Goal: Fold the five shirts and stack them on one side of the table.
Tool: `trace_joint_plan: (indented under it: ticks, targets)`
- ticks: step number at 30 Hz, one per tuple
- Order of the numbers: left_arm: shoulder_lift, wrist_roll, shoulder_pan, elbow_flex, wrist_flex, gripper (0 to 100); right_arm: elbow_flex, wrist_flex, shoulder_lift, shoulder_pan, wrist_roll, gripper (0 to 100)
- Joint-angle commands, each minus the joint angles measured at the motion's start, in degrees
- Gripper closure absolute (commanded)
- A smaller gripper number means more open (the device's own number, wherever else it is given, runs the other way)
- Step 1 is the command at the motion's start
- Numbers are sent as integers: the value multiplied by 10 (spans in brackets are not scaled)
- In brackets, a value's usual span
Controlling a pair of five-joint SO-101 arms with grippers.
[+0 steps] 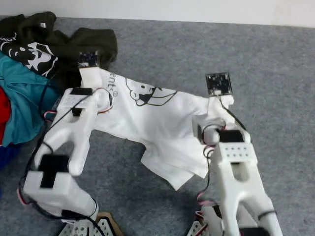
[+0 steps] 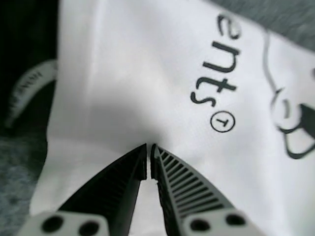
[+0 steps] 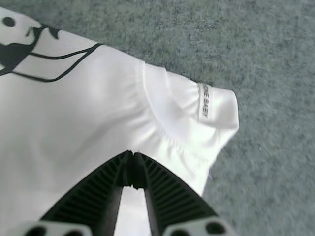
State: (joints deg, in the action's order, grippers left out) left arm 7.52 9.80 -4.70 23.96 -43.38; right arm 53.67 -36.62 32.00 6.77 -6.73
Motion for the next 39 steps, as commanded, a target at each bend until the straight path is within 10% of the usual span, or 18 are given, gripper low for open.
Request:
trace_joint_plan:
  ticks: [1,8,27,39]
  targets:
    - [61,0,-10,-38,23,955,-36,103,-91,-7,7,988]
    - [100,0,-50,-70,22,955,-47,252,-224,-22,7,988]
    - [100,-1,-106,-73,21,955,-124,244,-300,-87,23,988]
    - [-101,0,-96,-31,-69,955,-2,37,99,-12,62,982]
